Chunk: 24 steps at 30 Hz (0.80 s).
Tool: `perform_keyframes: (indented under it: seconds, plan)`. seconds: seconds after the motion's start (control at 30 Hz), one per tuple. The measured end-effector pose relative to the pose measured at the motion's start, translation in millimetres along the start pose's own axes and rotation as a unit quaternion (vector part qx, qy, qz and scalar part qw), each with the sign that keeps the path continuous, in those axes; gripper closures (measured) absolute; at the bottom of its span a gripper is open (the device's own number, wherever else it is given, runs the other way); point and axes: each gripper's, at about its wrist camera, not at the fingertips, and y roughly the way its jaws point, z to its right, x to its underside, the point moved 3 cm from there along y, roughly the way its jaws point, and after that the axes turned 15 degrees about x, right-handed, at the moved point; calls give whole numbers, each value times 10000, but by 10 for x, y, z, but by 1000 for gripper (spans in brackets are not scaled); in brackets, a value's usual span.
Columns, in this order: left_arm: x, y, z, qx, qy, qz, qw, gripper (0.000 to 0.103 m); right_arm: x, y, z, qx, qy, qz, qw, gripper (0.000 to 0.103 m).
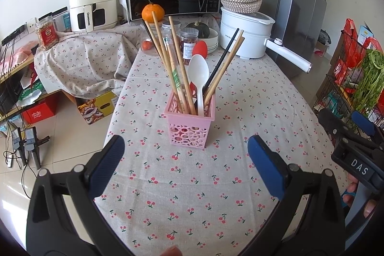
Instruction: Organize utensils
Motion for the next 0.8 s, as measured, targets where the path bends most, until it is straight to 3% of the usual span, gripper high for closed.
perform_keyframes:
  seconds: [0.8]
  plan:
    - [-2, 8, 66, 59, 69, -1, 10000, 1, 24, 4, -32, -29, 0, -49, 10000, 0]
